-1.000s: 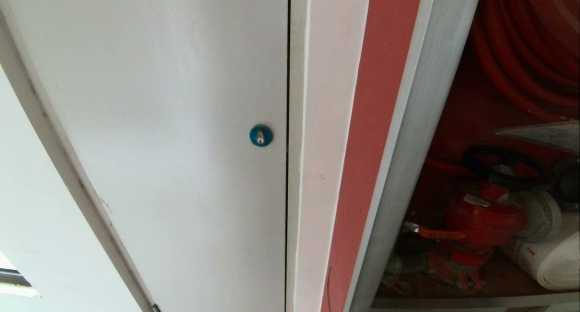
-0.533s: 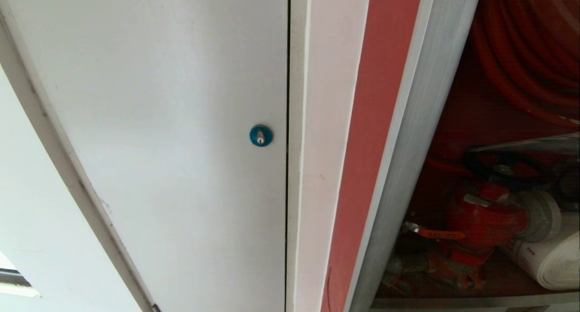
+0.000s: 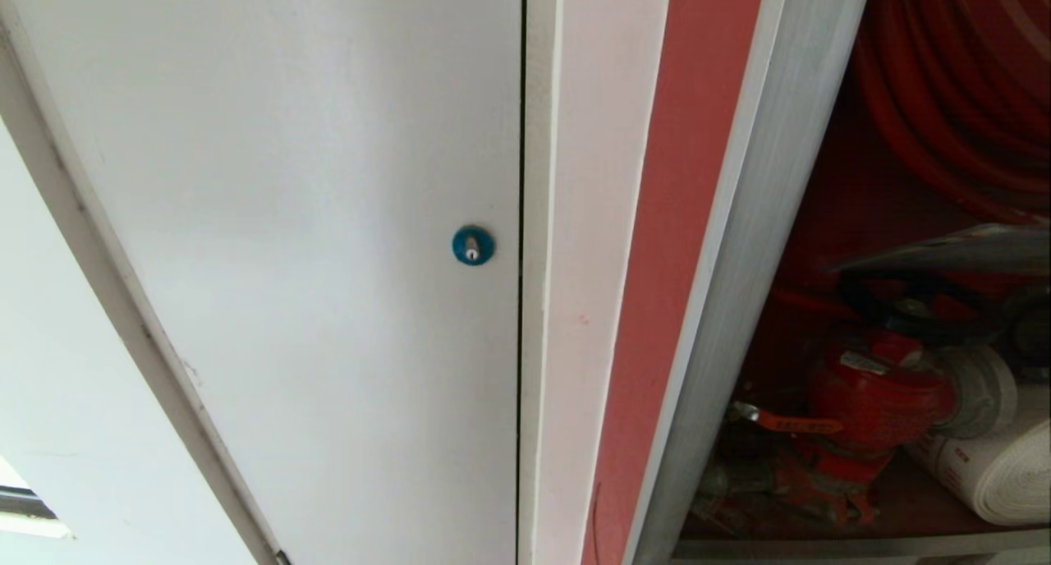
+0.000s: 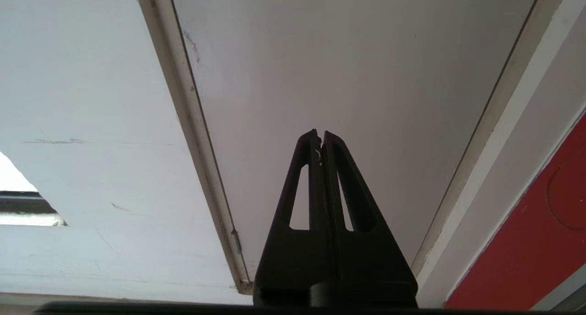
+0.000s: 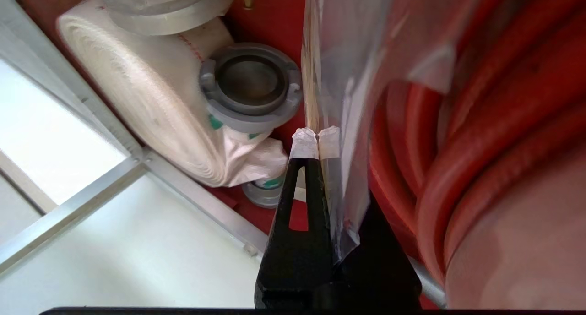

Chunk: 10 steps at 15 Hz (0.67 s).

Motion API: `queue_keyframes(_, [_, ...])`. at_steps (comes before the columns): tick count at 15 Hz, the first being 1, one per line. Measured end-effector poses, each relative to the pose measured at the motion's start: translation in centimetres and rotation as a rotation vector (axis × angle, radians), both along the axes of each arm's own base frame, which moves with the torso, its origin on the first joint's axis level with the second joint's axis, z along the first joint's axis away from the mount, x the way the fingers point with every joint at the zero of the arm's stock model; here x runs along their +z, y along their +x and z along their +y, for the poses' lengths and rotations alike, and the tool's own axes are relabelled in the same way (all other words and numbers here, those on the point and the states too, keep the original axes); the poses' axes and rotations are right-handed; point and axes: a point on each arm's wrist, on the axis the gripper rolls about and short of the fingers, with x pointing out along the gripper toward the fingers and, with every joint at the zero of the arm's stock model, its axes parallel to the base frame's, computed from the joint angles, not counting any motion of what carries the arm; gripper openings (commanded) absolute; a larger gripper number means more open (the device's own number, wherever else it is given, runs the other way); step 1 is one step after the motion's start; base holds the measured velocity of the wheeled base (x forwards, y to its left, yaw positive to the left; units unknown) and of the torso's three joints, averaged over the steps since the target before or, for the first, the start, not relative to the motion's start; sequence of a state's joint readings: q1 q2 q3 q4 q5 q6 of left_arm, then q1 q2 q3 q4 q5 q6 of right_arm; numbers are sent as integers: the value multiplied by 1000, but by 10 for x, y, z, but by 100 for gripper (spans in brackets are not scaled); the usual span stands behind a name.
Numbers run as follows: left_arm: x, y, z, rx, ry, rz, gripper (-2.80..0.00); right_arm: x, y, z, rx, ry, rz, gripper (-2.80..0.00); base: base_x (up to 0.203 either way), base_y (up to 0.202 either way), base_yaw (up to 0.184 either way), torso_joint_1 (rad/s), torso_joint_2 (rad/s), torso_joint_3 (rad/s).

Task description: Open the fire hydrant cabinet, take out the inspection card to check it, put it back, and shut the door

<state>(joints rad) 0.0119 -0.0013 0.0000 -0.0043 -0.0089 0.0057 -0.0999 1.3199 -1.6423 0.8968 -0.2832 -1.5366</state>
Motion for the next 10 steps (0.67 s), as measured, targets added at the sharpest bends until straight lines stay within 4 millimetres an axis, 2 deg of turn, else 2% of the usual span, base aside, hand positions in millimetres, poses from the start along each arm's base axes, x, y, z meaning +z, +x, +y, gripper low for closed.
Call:
queue_keyframes(4, [0,0,0,0,0,0,-280,-5,24,-5,9,0,4,-280,0,0,0,0,0,0])
queue_keyframes(10, [0,0,0,0,0,0,-280,-11,49,-14,-12,-3,2,-280,0,0,0,0,0,0])
